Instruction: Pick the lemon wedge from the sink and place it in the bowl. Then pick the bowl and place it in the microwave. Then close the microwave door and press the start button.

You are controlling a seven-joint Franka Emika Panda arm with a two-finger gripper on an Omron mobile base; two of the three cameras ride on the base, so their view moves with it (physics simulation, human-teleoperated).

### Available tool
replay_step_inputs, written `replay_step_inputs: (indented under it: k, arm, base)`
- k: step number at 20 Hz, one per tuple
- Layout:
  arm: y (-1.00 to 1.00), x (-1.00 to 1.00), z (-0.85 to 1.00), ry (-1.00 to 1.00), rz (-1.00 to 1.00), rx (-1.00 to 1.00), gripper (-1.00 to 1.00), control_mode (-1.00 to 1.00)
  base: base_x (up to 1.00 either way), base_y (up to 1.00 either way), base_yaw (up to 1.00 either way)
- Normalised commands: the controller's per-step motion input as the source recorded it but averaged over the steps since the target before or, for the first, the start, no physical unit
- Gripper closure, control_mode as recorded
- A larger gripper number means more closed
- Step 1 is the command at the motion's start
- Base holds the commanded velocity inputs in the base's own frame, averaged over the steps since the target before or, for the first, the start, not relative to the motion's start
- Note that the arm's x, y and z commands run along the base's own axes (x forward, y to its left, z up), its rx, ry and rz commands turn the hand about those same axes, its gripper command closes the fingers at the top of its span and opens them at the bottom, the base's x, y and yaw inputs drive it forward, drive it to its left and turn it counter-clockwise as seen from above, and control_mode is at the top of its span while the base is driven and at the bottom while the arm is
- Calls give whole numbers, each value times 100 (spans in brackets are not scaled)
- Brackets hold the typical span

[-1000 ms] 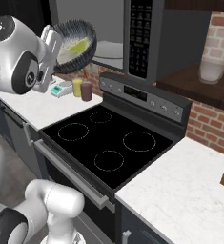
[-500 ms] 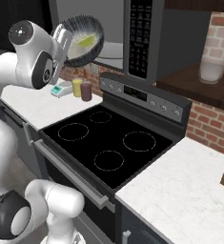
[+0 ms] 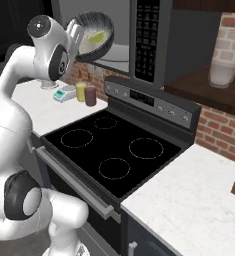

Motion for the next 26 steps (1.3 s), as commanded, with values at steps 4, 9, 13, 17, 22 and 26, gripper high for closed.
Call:
replay_step_inputs:
  k: [4,9,13,17,22,26]
  arm:
    - [0,74,0,2,0,0,100,-100]
    - [-13,76,0,6,0,0,100,-100]
    - [-5,80,-3,10,0,0,100,-100]
    - [-3,58,-14,8,0,0,100,-100]
    - [-5,42,-11,2,0,0,100,-100]
    - [-8,38,-4,0,0,0,100,-100]
  base:
    - [0,0,0]
    - [0,0,0]
    - [0,0,0]
    - [0,0,0]
    - [0,0,0]
    - [0,0,0]
